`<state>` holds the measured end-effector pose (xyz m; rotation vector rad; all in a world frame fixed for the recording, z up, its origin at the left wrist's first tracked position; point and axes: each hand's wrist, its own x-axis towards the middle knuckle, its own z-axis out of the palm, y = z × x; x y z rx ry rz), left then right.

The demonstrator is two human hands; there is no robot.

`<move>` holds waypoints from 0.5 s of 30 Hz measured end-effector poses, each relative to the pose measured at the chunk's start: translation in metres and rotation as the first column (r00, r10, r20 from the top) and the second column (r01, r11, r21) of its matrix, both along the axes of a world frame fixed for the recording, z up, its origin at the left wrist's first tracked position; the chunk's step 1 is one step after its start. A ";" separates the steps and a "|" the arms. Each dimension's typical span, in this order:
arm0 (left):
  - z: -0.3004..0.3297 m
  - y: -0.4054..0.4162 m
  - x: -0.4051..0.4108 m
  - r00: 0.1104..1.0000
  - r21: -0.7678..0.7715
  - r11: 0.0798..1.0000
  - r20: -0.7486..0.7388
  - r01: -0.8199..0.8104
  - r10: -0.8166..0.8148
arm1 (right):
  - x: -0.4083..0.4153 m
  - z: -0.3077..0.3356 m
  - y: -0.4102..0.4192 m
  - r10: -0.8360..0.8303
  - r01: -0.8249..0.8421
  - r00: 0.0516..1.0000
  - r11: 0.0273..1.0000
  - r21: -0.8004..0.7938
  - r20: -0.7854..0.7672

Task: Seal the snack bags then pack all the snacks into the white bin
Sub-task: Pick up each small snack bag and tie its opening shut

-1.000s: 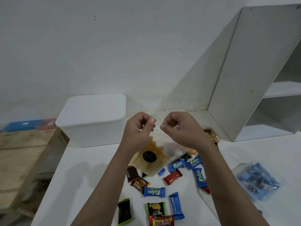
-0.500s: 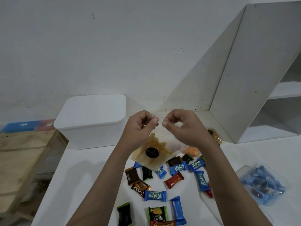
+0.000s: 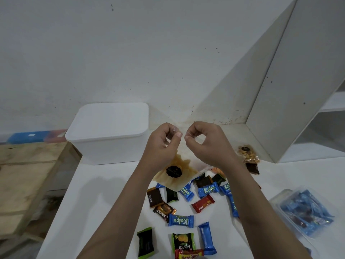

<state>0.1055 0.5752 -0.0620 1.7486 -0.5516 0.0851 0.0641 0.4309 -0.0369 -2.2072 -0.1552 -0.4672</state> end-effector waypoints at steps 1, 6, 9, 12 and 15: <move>-0.001 0.000 0.000 1.000 -0.003 1.000 -0.002 0.007 -0.007 | 0.001 0.000 0.000 -0.006 0.006 1.000 1.000 0.000 0.004; -0.003 0.006 0.003 0.996 0.022 0.996 -0.040 0.086 -0.085 | 0.001 -0.004 0.000 -0.023 0.023 1.000 1.000 0.019 0.010; -0.003 0.007 0.003 0.997 0.046 0.996 -0.029 0.070 -0.069 | 0.000 -0.004 0.001 0.006 -0.006 1.000 1.000 0.013 -0.027; -0.003 0.010 0.004 1.000 0.064 0.998 0.003 0.022 -0.022 | -0.002 -0.001 -0.001 0.049 -0.049 0.995 0.999 0.011 -0.082; -0.001 0.018 0.007 1.000 -0.050 0.999 -0.021 -0.007 0.006 | -0.004 0.003 -0.010 0.026 -0.025 0.993 1.000 0.007 -0.119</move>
